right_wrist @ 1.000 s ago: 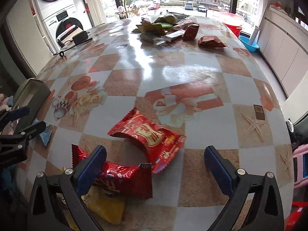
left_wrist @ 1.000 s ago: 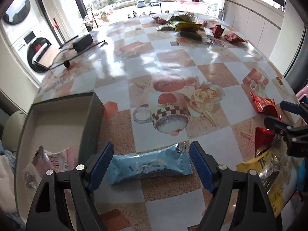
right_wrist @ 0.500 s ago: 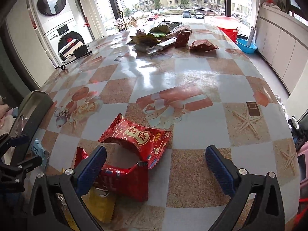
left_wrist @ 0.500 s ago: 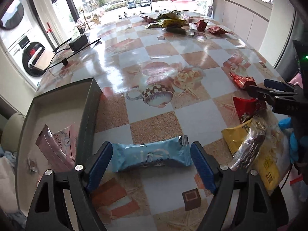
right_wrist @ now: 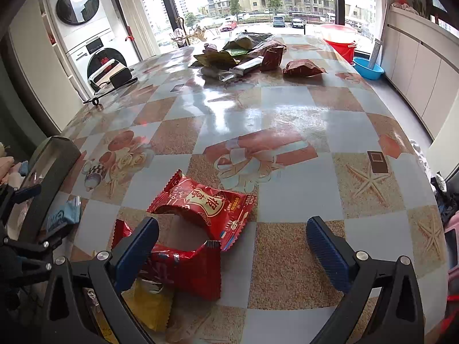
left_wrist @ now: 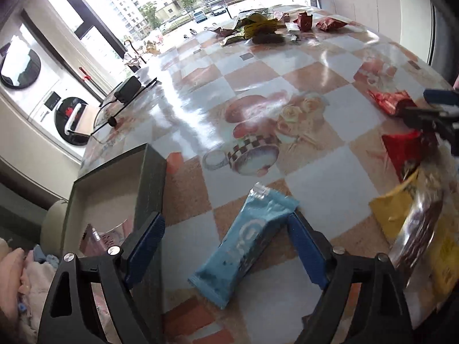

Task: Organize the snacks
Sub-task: 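Reach the right tool over the red snack bags while the left moves to the light-blue packet, then grasp a red snack bag with the right tool while the left grasps the light-blue packet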

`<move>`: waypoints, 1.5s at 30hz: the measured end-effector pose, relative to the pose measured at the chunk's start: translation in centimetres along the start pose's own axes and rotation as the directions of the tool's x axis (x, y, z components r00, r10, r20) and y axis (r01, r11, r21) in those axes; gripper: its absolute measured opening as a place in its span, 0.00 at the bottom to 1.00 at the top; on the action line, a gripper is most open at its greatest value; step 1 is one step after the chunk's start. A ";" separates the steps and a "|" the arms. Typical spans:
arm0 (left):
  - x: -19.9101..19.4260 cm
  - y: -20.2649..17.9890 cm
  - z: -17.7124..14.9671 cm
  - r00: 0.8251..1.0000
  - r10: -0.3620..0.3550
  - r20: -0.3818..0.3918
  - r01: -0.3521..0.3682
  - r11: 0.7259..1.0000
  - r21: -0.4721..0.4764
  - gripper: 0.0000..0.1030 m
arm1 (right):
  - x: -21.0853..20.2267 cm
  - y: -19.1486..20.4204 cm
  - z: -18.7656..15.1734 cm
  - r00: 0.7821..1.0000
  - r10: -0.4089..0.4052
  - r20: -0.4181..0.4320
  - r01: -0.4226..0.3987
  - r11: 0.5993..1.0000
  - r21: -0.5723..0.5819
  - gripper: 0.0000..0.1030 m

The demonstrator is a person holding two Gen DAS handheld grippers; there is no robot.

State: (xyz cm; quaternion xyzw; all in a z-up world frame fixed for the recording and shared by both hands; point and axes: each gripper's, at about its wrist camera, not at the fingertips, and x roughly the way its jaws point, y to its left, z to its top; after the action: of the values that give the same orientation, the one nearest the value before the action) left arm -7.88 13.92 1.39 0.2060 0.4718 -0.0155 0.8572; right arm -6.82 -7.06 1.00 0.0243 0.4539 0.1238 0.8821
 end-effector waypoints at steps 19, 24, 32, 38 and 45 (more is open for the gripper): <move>-0.6 1.1 -1.6 0.972 -0.236 -0.018 0.222 0.935 -0.278 0.40 | 0.2 0.2 0.0 1.000 -0.020 -0.006 0.020 1.000 -0.017 1.00; 0.6 1.6 -1.2 0.978 -0.210 -0.016 0.190 0.913 -0.362 0.80 | 0.2 0.3 0.0 1.000 -0.021 -0.006 0.021 1.000 -0.017 1.00; 1.1 1.0 -1.7 0.983 -0.170 0.063 0.181 0.912 -0.367 1.00 | 0.5 0.3 0.0 0.999 -0.031 -0.010 0.031 0.999 -0.023 1.00; 0.9 1.0 -2.0 0.983 -0.154 0.096 0.179 0.910 -0.373 1.00 | 0.6 0.4 0.0 0.999 -0.043 -0.013 0.042 0.999 -0.031 1.00; 0.9 0.9 -2.1 0.983 -0.153 0.099 0.179 0.910 -0.374 1.00 | 0.7 0.8 0.0 0.997 -0.071 -0.022 0.070 0.996 -0.053 1.00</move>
State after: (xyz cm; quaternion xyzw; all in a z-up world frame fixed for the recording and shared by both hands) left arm -8.87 15.69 -0.02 -0.0060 0.4523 -0.0031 0.8919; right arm -6.54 -6.13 0.58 -0.0164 0.4617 0.1047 0.8807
